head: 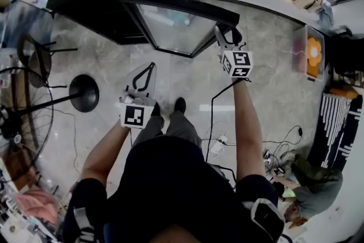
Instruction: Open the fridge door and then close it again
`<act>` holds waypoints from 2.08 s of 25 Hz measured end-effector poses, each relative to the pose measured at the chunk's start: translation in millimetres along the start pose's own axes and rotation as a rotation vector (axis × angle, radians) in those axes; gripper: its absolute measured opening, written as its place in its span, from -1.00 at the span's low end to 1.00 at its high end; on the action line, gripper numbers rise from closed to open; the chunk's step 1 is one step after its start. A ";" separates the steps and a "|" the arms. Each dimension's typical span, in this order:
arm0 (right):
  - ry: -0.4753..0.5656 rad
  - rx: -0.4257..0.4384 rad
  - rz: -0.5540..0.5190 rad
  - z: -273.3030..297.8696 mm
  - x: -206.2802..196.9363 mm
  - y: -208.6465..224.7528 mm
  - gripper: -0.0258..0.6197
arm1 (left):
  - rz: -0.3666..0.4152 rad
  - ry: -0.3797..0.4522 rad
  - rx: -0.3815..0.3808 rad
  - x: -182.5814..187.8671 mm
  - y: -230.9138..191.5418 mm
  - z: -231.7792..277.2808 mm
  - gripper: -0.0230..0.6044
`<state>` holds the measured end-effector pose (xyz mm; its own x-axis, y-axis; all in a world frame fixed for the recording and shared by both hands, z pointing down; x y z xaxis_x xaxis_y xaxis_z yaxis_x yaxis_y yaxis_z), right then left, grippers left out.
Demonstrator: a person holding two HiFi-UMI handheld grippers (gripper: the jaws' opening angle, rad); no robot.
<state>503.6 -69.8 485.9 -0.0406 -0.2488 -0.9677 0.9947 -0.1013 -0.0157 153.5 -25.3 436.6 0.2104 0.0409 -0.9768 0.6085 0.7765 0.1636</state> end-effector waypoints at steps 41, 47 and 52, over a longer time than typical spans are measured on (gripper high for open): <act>0.036 0.036 -0.010 84.7 15.7 58.9 -0.24 | 0.047 -0.047 0.033 -9.4 -8.6 21.3 -0.85; 0.041 0.034 -0.023 88.0 17.8 60.0 -0.25 | 0.046 -0.050 0.045 -9.2 -11.2 18.8 -0.85; 0.045 0.026 -0.035 87.8 16.7 59.5 -0.24 | 0.048 -0.057 0.047 -10.8 -10.7 19.2 -0.85</act>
<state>553.8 -164.5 490.9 -0.0704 -0.2015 -0.9770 0.9900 -0.1341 -0.0437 159.4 -46.1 448.1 0.2827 0.0398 -0.9584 0.6318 0.7440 0.2173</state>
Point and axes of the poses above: the fingertips, and each gripper's own axes: z forward along the fingers, y to its right, x out of its top, the point moved 9 cm from there along -z, backward along the fingers, and after that the axes turned 3 degrees about z, right-handed, at the moved point
